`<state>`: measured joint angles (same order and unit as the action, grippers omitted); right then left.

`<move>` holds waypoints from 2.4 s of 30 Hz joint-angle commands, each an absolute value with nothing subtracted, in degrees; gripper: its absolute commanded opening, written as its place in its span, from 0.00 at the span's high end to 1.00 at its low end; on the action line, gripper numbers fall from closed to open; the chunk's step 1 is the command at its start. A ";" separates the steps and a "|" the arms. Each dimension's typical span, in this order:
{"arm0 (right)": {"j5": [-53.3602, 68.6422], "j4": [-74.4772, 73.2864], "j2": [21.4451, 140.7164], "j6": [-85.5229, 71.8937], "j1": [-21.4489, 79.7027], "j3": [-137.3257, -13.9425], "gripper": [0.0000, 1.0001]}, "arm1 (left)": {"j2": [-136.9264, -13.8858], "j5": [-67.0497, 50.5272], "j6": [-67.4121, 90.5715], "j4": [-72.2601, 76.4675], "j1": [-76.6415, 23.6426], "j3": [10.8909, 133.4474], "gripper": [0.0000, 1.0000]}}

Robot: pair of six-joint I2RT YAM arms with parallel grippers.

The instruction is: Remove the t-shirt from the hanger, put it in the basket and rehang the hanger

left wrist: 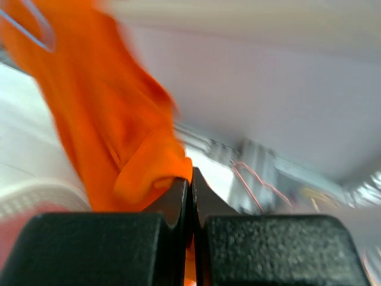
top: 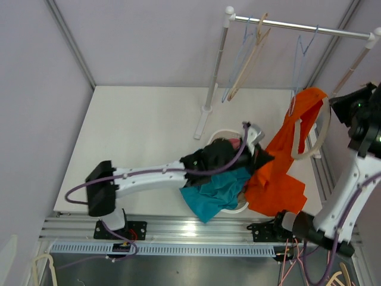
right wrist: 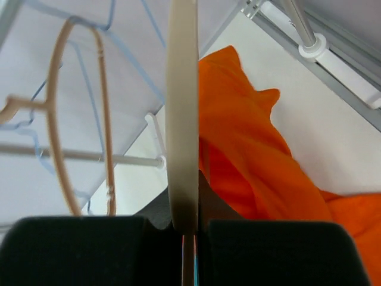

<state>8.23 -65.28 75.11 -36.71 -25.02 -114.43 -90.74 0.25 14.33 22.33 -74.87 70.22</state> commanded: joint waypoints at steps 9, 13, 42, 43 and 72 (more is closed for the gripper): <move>10.72 -72.77 58.45 -35.15 -22.33 -114.35 1.00 | -124.62 -5.35 23.02 -17.13 -59.77 134.73 0.99; 19.28 -76.02 56.00 -37.79 -21.97 -113.83 1.00 | -120.16 -3.96 22.42 -12.05 -58.80 125.20 0.99; -7.99 -66.54 50.62 -36.39 -21.62 -107.59 1.00 | -96.34 -7.91 9.50 -11.53 -64.78 124.01 0.99; -8.78 -65.84 50.89 -36.39 -21.62 -107.32 1.00 | -95.72 -7.21 7.40 -10.82 -64.69 124.45 0.99; -0.70 -43.53 64.59 -19.61 -21.88 -97.21 1.00 | -76.99 -0.71 15.72 19.76 -61.34 65.54 1.00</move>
<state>-2.68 -51.62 62.22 -24.62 -21.63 -96.03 -78.24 -1.96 9.69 10.26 -60.71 72.64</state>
